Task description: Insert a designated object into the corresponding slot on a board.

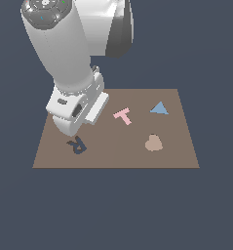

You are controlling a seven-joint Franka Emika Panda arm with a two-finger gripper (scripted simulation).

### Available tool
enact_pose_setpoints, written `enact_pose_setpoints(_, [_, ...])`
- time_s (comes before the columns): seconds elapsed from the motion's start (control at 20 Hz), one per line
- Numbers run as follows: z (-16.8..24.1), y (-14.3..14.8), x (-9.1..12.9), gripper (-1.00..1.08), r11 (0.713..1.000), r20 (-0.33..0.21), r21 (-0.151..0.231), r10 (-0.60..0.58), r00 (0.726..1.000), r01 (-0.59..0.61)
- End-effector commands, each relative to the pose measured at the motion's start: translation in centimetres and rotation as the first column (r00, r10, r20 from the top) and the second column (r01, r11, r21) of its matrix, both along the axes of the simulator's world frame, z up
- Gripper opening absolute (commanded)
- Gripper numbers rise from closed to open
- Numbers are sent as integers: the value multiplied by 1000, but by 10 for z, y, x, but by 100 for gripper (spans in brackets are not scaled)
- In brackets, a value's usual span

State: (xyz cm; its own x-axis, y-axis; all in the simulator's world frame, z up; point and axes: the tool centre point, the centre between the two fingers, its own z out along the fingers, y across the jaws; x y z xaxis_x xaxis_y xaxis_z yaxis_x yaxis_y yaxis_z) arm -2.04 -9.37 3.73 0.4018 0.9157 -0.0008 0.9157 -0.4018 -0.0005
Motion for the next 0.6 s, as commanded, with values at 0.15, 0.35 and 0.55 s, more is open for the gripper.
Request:
enact_pose_setpoints(0.15, [2, -18, -27, -100, 998, 1, 0, -66, 998, 66])
enact_pose_setpoints(0.35, [2, -26, -40, -100, 995, 0, 0, -96, 995, 96])
enact_pose_setpoints(0.55, [3, -29, -46, -100, 994, 0, 0, -111, 994, 111])
